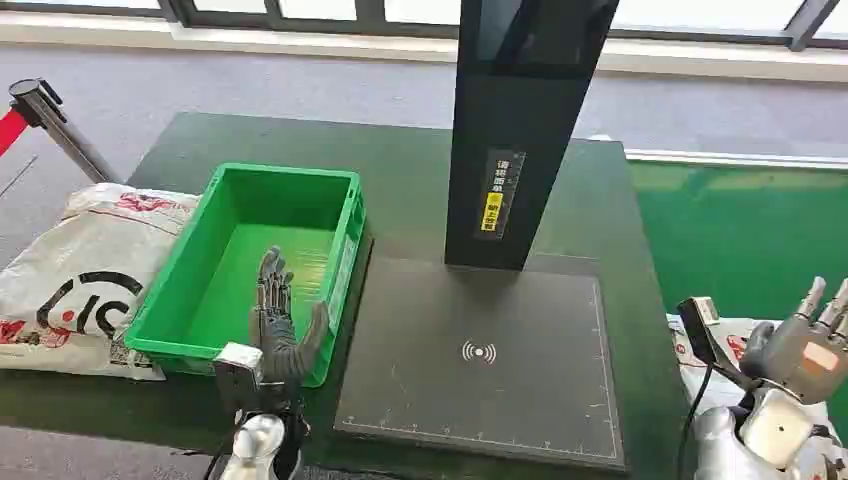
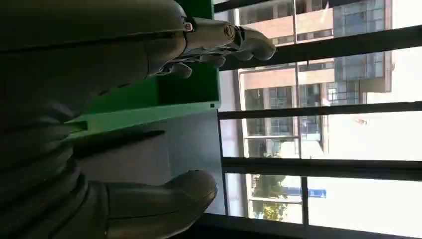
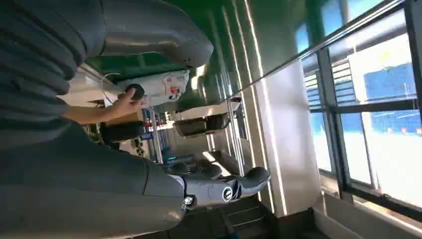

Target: Moved the parcel from conveyor to table for the left to box.

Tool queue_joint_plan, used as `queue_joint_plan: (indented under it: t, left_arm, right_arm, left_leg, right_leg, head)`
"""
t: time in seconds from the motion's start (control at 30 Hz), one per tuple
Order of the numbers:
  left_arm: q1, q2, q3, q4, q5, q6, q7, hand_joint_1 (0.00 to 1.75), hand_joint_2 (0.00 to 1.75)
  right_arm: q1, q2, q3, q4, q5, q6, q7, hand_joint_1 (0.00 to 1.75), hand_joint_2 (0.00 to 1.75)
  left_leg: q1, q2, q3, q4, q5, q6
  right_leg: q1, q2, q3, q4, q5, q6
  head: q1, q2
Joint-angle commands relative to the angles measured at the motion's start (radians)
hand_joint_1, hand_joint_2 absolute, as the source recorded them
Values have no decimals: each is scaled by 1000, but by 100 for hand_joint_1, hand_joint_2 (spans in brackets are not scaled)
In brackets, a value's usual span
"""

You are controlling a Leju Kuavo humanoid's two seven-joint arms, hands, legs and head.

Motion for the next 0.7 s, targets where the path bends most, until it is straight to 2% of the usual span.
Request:
queue_joint_plan:
  t: [0.03, 0.7]
  left_arm:
    - [1, -9, 31, 22, -3, -6, 5, 0, 175]
    - [1, -9, 31, 22, -3, -6, 5, 0, 175]
  right_arm:
    - [-29, 15, -86, 26, -1, 5, -1, 0, 175]
    - [-29, 15, -86, 26, -1, 5, -1, 0, 175]
  left_leg:
    - [-1, 2, 4, -1, -1, 1]
    - [-1, 2, 3, -1, -1, 0]
  right_leg:
    - [0, 1, 3, -1, 0, -1]
    - [0, 1, 2, -1, 0, -1]
  head:
    - [0, 0]
    - [0, 0]
